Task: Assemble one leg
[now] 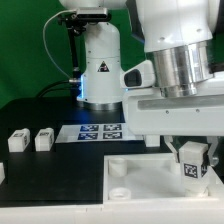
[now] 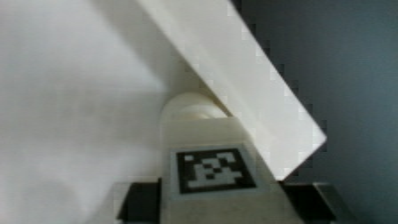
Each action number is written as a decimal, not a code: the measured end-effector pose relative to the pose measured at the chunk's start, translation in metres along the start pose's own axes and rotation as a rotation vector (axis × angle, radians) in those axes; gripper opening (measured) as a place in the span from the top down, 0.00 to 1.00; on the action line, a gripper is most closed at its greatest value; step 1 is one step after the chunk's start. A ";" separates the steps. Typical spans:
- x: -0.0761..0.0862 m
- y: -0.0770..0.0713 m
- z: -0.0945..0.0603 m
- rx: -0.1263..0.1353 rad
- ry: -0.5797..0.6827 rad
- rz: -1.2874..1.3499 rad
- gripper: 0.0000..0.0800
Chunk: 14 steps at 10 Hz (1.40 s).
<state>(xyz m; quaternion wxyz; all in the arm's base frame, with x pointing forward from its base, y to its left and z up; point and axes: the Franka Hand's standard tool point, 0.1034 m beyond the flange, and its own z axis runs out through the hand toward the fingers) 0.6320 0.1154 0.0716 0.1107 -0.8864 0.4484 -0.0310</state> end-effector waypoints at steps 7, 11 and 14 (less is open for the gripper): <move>-0.004 0.000 0.004 0.069 -0.035 0.496 0.35; -0.011 -0.007 0.001 0.034 0.001 -0.049 0.20; -0.008 -0.005 0.001 0.031 0.008 -0.366 0.19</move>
Offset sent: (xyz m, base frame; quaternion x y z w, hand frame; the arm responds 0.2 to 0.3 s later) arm 0.0084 -0.0046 0.0015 0.0416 -0.0164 0.1933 0.9801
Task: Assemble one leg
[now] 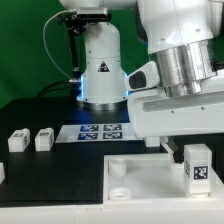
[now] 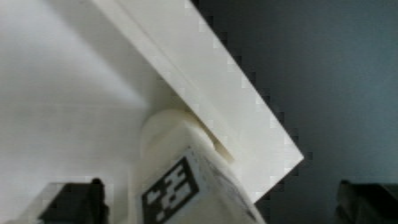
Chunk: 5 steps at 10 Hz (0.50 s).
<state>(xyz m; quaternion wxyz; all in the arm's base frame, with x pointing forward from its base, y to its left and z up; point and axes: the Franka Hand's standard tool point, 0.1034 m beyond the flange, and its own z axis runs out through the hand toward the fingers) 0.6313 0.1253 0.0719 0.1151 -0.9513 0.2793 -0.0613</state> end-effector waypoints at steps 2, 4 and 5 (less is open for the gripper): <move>0.005 0.002 -0.003 -0.025 0.015 -0.343 0.19; 0.010 0.007 0.000 -0.035 0.021 -0.513 0.19; 0.009 0.006 0.001 -0.033 0.021 -0.448 0.19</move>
Offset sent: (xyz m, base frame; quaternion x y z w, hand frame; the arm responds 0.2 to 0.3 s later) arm 0.0068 -0.0141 -0.0071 -0.0094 0.0219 -0.2811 0.9594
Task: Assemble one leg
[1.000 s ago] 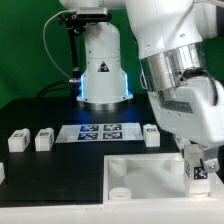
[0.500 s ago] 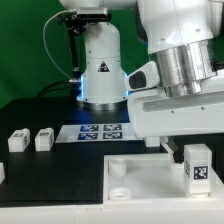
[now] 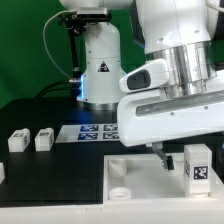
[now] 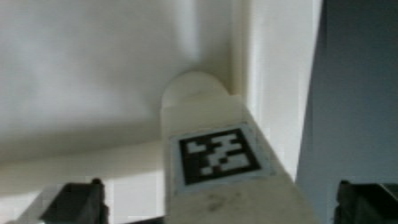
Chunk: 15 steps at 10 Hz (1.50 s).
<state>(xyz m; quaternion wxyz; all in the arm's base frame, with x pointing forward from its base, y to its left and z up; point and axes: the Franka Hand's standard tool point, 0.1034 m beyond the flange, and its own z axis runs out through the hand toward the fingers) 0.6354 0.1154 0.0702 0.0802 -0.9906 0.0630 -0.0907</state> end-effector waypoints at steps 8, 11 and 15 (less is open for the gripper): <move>-0.003 0.003 0.001 0.018 0.009 0.860 0.63; -0.005 -0.001 0.002 0.063 -0.028 1.384 0.63; -0.006 -0.002 0.002 0.063 -0.041 1.399 0.39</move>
Offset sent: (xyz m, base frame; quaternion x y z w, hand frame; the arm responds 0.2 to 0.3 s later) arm 0.0000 0.0000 0.0000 0.0000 0.0000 0.1790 0.9838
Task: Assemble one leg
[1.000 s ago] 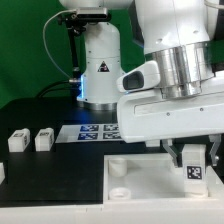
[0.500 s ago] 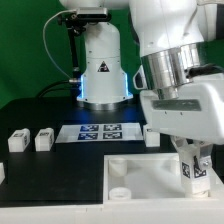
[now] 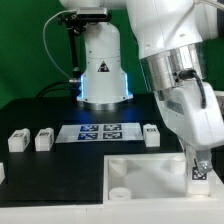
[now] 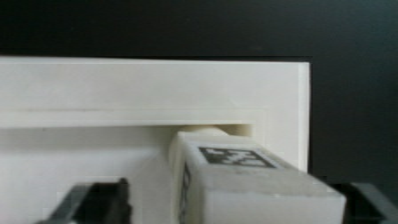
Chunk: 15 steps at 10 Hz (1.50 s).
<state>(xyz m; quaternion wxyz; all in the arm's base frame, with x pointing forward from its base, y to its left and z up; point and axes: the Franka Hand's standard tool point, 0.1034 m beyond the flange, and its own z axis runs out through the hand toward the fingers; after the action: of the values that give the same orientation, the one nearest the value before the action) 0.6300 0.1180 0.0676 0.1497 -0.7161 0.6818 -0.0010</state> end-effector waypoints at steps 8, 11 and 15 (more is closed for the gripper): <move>-0.006 0.001 -0.001 -0.106 0.000 -1.106 0.19; -0.006 -0.002 -0.002 -0.118 0.009 -1.238 0.19; -0.003 0.001 -0.001 -0.121 0.024 -0.927 0.62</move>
Offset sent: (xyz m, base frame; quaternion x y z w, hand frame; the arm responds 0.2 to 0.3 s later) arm 0.0000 0.0000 0.0000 0.0000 0.0000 -0.2667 0.9638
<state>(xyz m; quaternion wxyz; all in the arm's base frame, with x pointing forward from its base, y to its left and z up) 0.6287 0.1204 0.0691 0.0837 -0.9526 0.2903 -0.0363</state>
